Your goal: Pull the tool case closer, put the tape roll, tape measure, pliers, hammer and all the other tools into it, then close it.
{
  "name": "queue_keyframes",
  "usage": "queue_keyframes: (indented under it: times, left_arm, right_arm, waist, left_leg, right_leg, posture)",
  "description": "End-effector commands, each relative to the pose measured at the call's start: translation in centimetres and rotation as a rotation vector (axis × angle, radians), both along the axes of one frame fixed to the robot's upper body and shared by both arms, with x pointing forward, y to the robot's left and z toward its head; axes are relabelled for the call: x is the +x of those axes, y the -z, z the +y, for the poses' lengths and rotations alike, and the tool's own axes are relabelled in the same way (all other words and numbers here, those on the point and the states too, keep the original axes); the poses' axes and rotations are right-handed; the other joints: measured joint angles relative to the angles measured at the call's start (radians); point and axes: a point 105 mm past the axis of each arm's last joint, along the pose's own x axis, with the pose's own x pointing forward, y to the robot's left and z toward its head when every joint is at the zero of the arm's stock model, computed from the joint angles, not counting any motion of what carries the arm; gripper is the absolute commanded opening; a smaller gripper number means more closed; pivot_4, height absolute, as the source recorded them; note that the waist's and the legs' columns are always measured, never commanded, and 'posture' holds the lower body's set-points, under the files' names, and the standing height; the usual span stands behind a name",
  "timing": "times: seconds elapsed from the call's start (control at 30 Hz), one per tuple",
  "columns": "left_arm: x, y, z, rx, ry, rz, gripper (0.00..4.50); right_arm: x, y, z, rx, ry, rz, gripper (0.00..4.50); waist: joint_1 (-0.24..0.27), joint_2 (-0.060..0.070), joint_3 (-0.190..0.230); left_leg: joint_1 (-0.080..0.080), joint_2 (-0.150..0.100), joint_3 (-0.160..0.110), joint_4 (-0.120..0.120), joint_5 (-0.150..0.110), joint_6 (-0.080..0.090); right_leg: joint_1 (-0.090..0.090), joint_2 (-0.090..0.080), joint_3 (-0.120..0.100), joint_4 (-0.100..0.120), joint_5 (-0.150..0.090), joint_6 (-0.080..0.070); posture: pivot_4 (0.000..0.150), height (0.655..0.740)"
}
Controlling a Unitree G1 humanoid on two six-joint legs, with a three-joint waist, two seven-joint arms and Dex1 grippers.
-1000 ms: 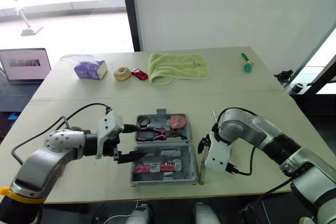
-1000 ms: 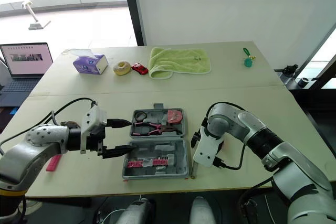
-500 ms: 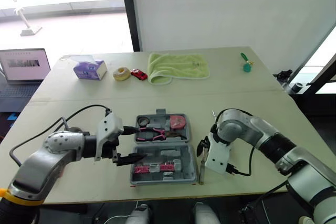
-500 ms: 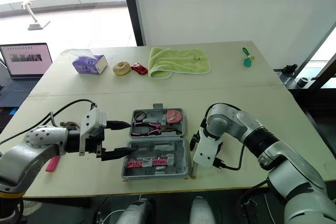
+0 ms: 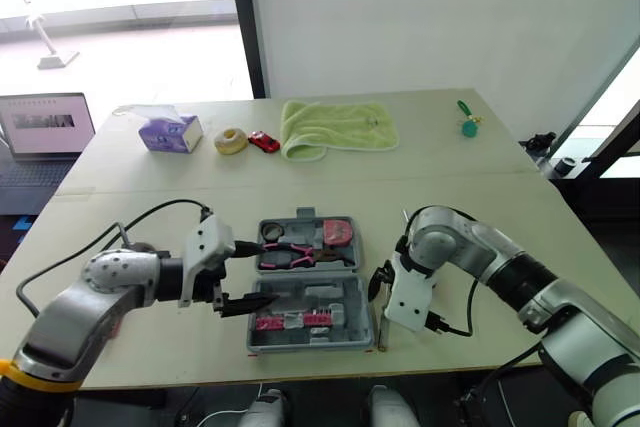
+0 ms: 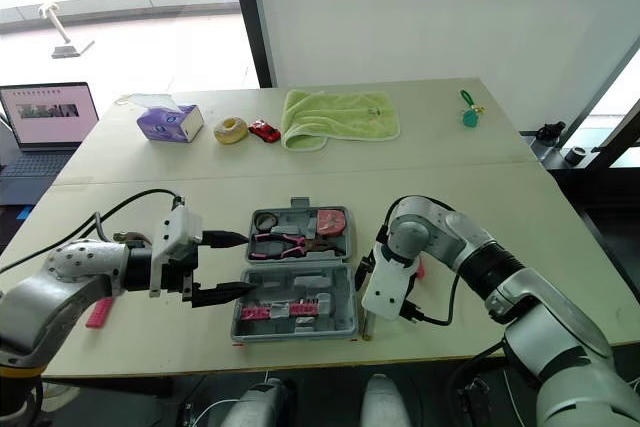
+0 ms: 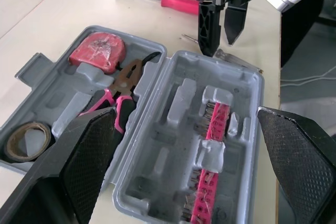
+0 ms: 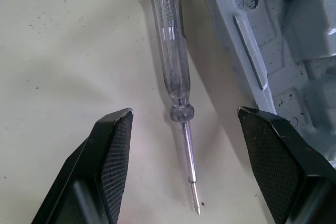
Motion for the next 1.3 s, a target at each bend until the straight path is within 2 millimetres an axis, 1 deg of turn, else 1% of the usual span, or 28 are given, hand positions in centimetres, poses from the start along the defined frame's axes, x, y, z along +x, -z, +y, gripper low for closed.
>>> queue_keyframes:
  times: [0.03, 0.17, 0.2, 0.47, 0.6, 0.63, 0.67, 0.77, 1.13, 1.3]
  left_arm:
    - [-0.2, -0.7, 0.1, 0.001, 0.008, -0.021, 4.50]
    - [-0.3, -0.7, 0.2, 0.004, 0.006, -0.020, 4.50]
    - [-0.3, -0.8, 0.2, 0.004, 0.006, -0.020, 4.50]
    - [-0.6, -0.8, 0.2, 0.007, 0.005, -0.009, 4.50]
    - [-0.6, -0.7, 0.2, 0.008, 0.004, -0.004, 4.50]
    - [-0.6, -0.7, 0.2, 0.006, 0.004, -0.004, 4.50]
    - [-0.6, -0.7, 0.2, 0.005, 0.003, -0.004, 4.50]
    - [-0.6, -0.7, 0.2, 0.004, 0.003, -0.004, 4.50]
    - [-0.4, -0.9, 0.2, 0.004, 0.001, -0.009, 4.50]
    - [-0.6, -1.1, 0.4, 0.012, 0.000, -0.010, 4.50]
  right_arm:
    - [-0.3, -0.6, 0.9, 0.026, -0.033, 0.006, 2.06]
    - [-0.7, -0.4, 0.9, 0.028, -0.028, 0.035, 0.13]
    - [-0.8, -0.3, 0.9, 0.028, -0.027, 0.040, 0.06]
    - [-1.5, 0.0, 0.8, -0.001, -0.008, 0.079, 0.06]
    - [-1.2, -0.8, 1.5, 0.006, -0.013, 0.053, 0.06]
    - [-1.1, -1.1, 1.6, 0.009, -0.013, 0.047, 0.57]
    - [-1.0, -1.4, 1.8, 0.020, -0.019, 0.034, 0.87]
    - [-0.5, -2.0, 2.5, 0.052, -0.045, -0.014, 2.21]
    - [-1.1, -0.5, 1.8, 0.026, -0.021, 0.034, 2.21]
    - [-1.0, 0.1, 2.2, 0.028, -0.010, 0.049, 2.21]
  waist:
    - [0.000, 0.000, 0.000]
    - [0.001, 0.000, 0.000]
    - [0.001, 0.000, 0.000]
    - [0.001, 0.000, 0.000]
    - [0.001, 0.000, 0.000]
    - [0.001, 0.000, 0.000]
    - [0.001, 0.000, 0.000]
    - [0.000, 0.000, 0.000]
    - [0.000, 0.000, 0.000]
    - [0.000, 0.000, 0.000]
  left_leg:
    - [0.000, 0.000, 0.000, 0.000, 0.000, 0.000]
    - [0.000, 0.000, 0.000, 0.000, 0.000, 0.000]
    - [0.000, 0.000, 0.000, 0.000, 0.000, 0.000]
    - [0.000, 0.000, 0.000, 0.000, 0.000, 0.000]
    - [0.000, 0.000, 0.000, 0.000, 0.000, 0.000]
    - [0.000, 0.000, 0.000, 0.000, 0.000, 0.000]
    - [0.000, 0.000, 0.000, 0.000, 0.000, 0.000]
    - [0.000, 0.000, 0.000, 0.000, 0.000, 0.000]
    - [0.000, 0.000, 0.000, 0.000, 0.000, 0.000]
    - [0.000, 0.000, 0.000, 0.000, 0.000, 0.000]
  right_leg:
    - [0.000, 0.000, 0.000, 0.000, 0.000, 0.000]
    - [0.000, 0.000, 0.000, 0.000, 0.000, 0.000]
    - [0.000, 0.000, 0.000, 0.000, 0.000, 0.000]
    - [0.000, 0.000, 0.000, 0.001, 0.000, 0.000]
    - [0.000, 0.000, 0.000, 0.001, 0.000, 0.000]
    - [0.000, 0.000, 0.000, 0.001, 0.000, 0.000]
    - [0.000, 0.000, 0.000, 0.001, 0.000, 0.000]
    - [-0.001, 0.000, 0.000, 0.001, 0.000, 0.000]
    - [-0.001, 0.000, 0.000, 0.001, 0.000, 0.000]
    - [-0.001, 0.000, 0.000, 0.002, 0.000, 0.000]
  posture:
    - [0.150, 0.7400]
    - [0.150, 0.7400]
    - [0.150, 0.7400]
    - [0.150, 0.7400]
    - [0.150, 0.7400]
    - [0.150, 0.7400]
    - [0.150, 0.7400]
    - [0.150, 0.7400]
    - [0.150, 0.7400]
    - [0.150, 0.7400]
